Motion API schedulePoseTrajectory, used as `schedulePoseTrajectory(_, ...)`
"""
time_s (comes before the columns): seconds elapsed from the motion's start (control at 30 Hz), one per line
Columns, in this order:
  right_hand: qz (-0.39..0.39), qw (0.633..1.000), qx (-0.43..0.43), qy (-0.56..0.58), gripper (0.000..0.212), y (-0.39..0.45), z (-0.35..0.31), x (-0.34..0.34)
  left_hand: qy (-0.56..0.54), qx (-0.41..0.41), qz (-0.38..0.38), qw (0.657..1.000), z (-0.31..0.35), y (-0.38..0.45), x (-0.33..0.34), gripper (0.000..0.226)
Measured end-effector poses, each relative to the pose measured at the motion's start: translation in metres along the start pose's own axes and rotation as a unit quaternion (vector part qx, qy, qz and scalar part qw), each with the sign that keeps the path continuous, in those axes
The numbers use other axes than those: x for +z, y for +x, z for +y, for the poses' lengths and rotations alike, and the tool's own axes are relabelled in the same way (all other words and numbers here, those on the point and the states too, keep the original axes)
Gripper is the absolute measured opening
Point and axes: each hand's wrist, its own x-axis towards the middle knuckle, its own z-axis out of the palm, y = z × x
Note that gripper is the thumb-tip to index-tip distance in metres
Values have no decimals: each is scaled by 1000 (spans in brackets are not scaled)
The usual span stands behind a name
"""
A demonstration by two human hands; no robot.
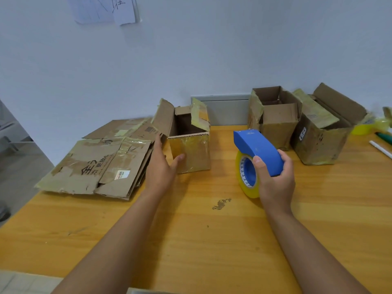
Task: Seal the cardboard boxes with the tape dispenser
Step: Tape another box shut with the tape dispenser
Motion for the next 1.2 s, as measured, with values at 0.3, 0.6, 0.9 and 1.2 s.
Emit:
schedulePoseTrajectory(0.3, 9, 1000, 14, -6, 69, 1, -1, -3, -66, -39, -16, 997, 18, 17, 23, 66)
schedulePoseTrajectory(0.6, 31, 999, 1, -42, 75, 10, -3, -10, -115, -32, -40, 992, 48, 35, 72, 61)
schedulePoseTrajectory(0.9, 43, 997, 21, -58, 68, 15, 2, -13, -142, 8, -67, 988, 77, 51, 130, 58)
schedulePoseTrajectory(1.2, 30, 994, -11, -106, 72, 11, -2, -11, -165, -43, -104, 980, 90, 66, 148, 75)
